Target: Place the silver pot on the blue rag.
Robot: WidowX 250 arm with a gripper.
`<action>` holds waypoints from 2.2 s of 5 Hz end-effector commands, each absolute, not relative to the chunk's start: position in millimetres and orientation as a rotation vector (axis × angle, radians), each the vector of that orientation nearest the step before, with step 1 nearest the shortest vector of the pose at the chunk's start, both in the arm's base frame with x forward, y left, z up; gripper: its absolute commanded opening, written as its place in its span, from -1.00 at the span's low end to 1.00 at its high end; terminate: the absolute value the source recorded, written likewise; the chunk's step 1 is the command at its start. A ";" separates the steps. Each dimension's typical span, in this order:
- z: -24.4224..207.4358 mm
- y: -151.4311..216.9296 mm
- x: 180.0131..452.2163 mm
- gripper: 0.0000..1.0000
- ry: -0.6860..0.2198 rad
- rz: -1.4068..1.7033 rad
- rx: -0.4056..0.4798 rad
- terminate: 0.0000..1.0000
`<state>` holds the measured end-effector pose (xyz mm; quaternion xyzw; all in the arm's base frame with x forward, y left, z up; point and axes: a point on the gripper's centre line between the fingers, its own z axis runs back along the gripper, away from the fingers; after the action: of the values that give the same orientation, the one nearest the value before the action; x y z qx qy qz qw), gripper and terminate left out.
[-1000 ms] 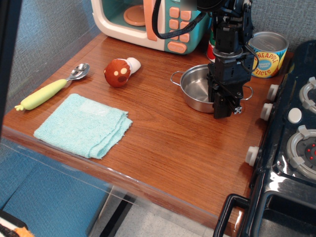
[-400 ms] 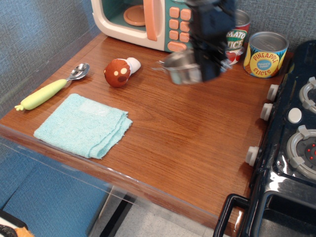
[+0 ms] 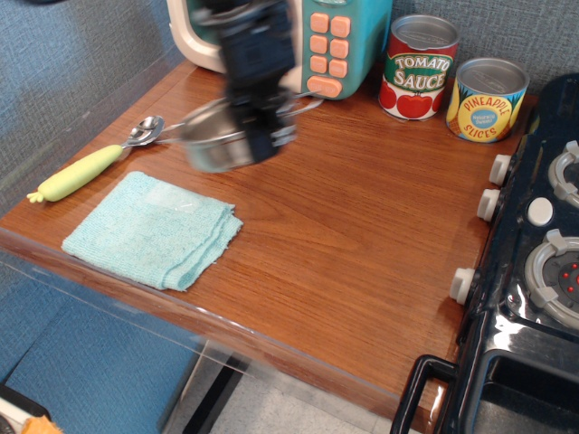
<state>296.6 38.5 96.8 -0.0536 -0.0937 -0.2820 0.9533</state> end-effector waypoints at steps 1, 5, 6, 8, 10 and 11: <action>93.6 93.6 247.0 -1.00 -0.197 -0.507 -0.018 -1.00; 63.4 98.3 221.7 -1.00 -0.104 -0.548 0.027 -1.00; 58.6 98.1 221.9 -1.00 -0.090 -0.537 0.034 -1.00; 58.0 100.2 222.7 1.00 -0.093 -0.518 0.002 -1.00; 76.3 90.6 222.2 1.00 -0.136 -0.513 0.001 -1.00; 90.6 82.8 218.7 1.00 -0.189 -0.469 0.013 -1.00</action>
<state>230.6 85.8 77.9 -0.0071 -0.0764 -0.2282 0.9706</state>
